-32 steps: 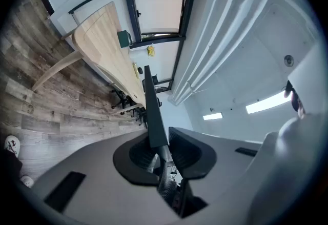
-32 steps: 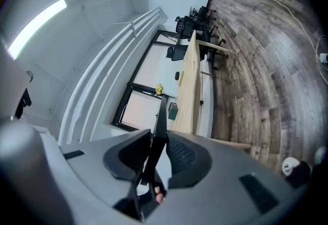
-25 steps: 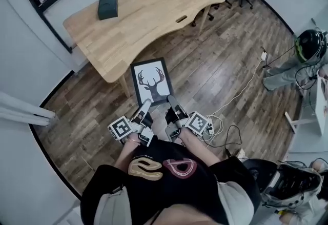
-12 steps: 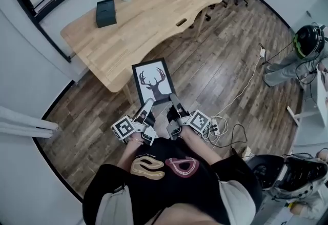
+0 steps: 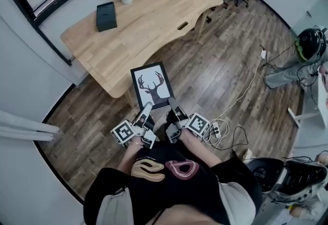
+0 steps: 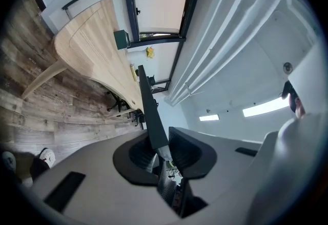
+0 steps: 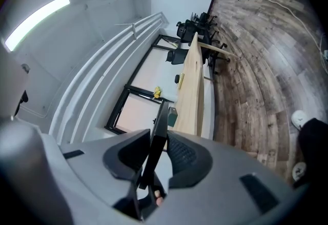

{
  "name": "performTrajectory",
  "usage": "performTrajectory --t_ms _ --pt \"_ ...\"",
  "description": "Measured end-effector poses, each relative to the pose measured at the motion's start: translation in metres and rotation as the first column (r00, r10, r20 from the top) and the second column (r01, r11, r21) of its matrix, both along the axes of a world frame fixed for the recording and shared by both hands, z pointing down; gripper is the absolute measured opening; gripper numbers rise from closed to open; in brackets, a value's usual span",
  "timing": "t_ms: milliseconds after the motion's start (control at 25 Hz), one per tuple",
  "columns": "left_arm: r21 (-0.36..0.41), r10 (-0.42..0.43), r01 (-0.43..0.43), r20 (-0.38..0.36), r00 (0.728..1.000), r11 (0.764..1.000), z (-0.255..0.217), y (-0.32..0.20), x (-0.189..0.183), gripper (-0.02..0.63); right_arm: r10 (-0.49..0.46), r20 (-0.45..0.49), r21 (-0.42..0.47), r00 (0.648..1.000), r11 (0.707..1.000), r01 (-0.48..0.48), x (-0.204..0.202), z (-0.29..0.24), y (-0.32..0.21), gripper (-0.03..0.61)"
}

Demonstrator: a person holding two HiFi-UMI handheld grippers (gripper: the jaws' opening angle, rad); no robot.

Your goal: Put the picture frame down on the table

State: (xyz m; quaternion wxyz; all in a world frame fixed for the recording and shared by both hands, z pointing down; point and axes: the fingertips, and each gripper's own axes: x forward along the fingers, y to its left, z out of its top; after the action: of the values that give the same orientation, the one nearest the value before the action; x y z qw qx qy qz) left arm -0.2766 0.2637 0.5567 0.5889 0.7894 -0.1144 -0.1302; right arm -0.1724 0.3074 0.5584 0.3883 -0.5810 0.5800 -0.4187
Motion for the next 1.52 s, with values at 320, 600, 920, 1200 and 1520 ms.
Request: performTrajectory --t_ms 320,600,920,1200,1520 --pt "-0.006 -0.025 0.026 0.033 0.999 1.000 0.010 -0.019 0.022 0.077 -0.029 0.054 -0.031 0.998 0.999 0.031 0.019 0.015 -0.023 0.110" --pt "-0.025 -0.085 0.086 0.042 0.996 0.996 0.002 -0.074 0.064 0.078 -0.087 0.073 -0.047 0.994 0.995 0.090 0.062 0.007 -0.085 0.110" --pt "0.005 -0.149 0.148 0.043 0.988 0.989 0.014 -0.096 0.088 0.078 -0.156 0.047 -0.027 0.987 0.987 0.158 0.089 0.018 -0.113 0.111" --pt "0.004 -0.198 0.198 0.059 0.978 0.980 0.000 -0.145 0.159 0.078 -0.204 0.064 -0.024 0.977 0.978 0.206 0.159 0.004 -0.168 0.114" --pt "0.009 -0.228 0.227 0.055 0.972 0.974 0.002 -0.166 0.217 0.078 -0.239 0.053 -0.021 0.970 0.970 0.240 0.217 0.008 -0.192 0.114"
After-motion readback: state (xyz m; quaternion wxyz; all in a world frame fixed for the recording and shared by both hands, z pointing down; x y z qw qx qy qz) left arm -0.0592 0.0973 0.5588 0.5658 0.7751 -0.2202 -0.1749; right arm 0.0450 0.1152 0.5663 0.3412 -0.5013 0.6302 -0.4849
